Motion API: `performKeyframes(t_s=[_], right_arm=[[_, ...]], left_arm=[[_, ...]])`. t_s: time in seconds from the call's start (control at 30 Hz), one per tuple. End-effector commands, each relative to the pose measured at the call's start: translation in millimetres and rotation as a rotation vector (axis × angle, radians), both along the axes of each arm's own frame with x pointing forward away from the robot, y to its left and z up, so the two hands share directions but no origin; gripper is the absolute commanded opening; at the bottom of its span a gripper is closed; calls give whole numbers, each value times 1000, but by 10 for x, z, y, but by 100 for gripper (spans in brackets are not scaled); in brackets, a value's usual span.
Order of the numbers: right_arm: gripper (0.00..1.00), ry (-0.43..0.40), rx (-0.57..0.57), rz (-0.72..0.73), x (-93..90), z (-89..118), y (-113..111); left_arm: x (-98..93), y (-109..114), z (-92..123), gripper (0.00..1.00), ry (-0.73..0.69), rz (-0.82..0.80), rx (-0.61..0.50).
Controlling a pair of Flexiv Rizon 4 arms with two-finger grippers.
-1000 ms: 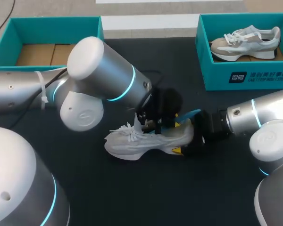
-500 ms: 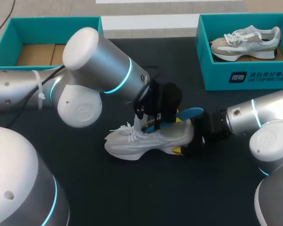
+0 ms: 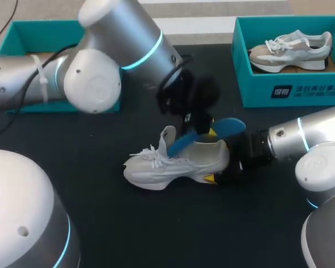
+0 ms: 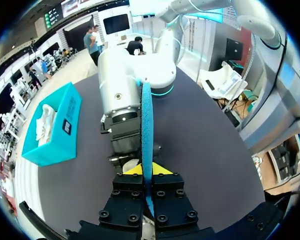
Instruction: Take the shoe out of the shoebox, open the shoe tongue, remove and reinsert the insole, then place the shoe into the shoebox
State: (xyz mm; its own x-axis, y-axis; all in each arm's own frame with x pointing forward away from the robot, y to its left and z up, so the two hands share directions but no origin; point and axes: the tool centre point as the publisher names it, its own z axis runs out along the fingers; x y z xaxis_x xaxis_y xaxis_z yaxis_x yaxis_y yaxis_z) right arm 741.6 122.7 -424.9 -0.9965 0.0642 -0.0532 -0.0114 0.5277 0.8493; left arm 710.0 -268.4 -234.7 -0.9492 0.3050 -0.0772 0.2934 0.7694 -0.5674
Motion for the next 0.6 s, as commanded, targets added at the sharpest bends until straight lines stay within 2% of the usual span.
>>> performKeyframes(t_s=[0.03, 0.23, 0.6], right_arm=[[0, 0, -3, -1, 5, -16, 9], [0, 0, -3, -1, 5, -16, 9], [0, 0, -3, -1, 5, -16, 9]], left_arm=[[5, 62, 320, 0, 14, -26, 33], [25, 31, 664, 0, 74, -109, 3], [20, -16, 1018, 0, 194, -200, -127]])
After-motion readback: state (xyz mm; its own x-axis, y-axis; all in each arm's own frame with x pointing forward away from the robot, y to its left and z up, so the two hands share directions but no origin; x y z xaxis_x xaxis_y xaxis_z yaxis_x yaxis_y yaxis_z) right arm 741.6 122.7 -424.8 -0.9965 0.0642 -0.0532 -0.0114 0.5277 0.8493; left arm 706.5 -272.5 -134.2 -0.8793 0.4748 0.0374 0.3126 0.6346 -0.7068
